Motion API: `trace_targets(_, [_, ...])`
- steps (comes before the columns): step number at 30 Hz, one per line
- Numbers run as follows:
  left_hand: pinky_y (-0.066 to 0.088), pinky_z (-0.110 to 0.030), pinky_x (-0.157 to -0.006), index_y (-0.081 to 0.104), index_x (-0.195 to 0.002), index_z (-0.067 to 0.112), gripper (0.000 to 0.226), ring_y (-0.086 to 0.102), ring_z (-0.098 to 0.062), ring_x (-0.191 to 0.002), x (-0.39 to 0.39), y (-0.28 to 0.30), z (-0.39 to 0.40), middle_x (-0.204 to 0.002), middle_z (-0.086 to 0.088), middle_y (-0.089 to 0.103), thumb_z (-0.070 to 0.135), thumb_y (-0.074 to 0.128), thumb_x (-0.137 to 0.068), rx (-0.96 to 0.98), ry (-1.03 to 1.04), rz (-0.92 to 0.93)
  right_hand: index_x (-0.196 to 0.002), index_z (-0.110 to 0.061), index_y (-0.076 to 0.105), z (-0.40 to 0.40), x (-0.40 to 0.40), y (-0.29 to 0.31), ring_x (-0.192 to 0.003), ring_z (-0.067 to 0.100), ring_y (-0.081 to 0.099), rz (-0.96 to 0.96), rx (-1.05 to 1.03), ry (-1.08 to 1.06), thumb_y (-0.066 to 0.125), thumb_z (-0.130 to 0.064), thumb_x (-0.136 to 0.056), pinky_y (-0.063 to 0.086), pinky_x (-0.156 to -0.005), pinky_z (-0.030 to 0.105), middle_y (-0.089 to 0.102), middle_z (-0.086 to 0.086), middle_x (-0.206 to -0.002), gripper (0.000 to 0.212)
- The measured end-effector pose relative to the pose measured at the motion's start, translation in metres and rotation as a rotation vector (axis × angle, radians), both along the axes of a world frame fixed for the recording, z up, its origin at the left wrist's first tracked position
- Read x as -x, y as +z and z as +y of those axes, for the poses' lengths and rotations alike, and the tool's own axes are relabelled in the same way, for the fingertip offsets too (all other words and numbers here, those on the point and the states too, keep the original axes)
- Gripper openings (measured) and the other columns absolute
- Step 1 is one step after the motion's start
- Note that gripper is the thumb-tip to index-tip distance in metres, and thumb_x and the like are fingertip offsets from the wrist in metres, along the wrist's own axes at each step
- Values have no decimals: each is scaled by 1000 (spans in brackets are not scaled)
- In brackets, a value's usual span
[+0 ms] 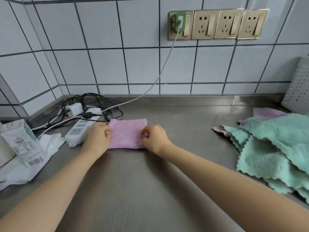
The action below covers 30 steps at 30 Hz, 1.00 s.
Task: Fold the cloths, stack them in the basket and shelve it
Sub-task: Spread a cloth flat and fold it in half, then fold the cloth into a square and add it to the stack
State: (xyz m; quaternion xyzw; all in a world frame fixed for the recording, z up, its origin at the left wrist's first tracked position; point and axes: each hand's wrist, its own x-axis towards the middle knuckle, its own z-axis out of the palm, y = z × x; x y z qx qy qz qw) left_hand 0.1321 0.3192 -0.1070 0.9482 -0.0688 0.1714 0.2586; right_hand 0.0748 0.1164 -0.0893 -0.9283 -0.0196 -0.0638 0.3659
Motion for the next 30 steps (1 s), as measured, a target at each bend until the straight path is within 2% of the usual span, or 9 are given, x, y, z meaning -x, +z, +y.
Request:
trace_targets(4, [45,-42,-94,72,-105,16,28,54,-38,-108,20,10,-7,-117,-11,63,12,52,-87,-223,110,89,-122,-10,60,-24,30,14,-120,31,46,81,204,89,52,-13,-87,39,-103,32,52,19,-125,36])
trace_targets(8, [41,-36,-94,72,-107,18,31,50,-34,-113,66,29,-48,-122,-6,63,9,52,-84,-150,92,39,-120,-14,59,-77,83,30,-115,28,53,20,342,85,52,-16,-86,41,-99,31,58,12,-122,35])
trace_targets(10, [40,-36,-93,70,-109,18,31,45,-29,-119,99,38,-84,-122,-1,62,8,52,-85,-90,-3,14,-117,-16,60,-110,117,36,-111,25,54,-31,404,28,50,-16,-87,44,-95,32,59,8,-118,31])
trace_targets(15, [33,-28,-100,66,-114,20,33,46,-23,-120,168,45,-184,-123,-1,61,9,51,-87,3,-337,65,-116,-15,56,-192,195,38,-111,26,48,-116,592,-192,48,-15,-89,48,-84,37,54,3,-115,28])
trace_targets(18, [32,-28,-102,62,-121,19,33,45,-21,-123,205,46,-238,-126,-2,59,12,49,-91,-30,-542,97,-112,-14,51,-231,240,34,-107,26,47,-105,714,-315,49,-18,-89,47,-75,36,51,3,-112,24])
trace_targets(20, [31,-28,-103,59,-124,17,33,42,-22,-125,224,47,-268,-129,-3,56,15,47,-94,-63,-649,123,-106,-13,49,-250,263,31,-101,26,48,-95,733,-374,52,-27,-89,42,-67,33,51,3,-105,22])
trace_targets(22, [33,-32,-105,57,-126,16,33,40,-22,-127,239,49,-296,-131,-4,54,18,47,-95,-77,-727,162,-104,-15,45,-265,283,27,-99,24,49,-55,730,-410,53,-43,-89,36,-65,29,49,1,-103,33])
trace_targets(25, [40,-37,-100,55,-129,16,36,46,-26,-123,250,46,-325,-131,-6,55,22,48,-95,-114,-762,214,-106,-17,46,-276,297,17,-102,22,49,57,709,-451,47,-55,-89,44,-74,30,51,0,-106,41])
trace_targets(30, [44,-35,-91,41,-139,23,45,51,-29,-119,258,38,-346,-134,-7,53,27,47,-95,-144,-726,273,-104,-19,47,-278,297,10,-103,22,51,21,676,-533,49,-62,-84,46,-76,33,51,-3,-104,47])
